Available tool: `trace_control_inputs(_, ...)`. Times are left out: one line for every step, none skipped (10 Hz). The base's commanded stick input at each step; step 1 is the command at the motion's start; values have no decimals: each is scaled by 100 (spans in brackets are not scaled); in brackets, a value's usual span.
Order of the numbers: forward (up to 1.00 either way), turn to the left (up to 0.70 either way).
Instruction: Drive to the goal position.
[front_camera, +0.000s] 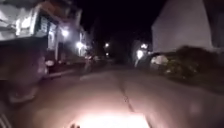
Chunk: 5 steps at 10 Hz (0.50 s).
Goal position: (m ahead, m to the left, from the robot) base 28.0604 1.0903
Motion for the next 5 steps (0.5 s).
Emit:
trace_control_inputs(100,0)
trace_control_inputs(100,0)
trace_control_inputs(100,0)
trace_control_inputs(100,0)
trace_control_inputs(100,0)
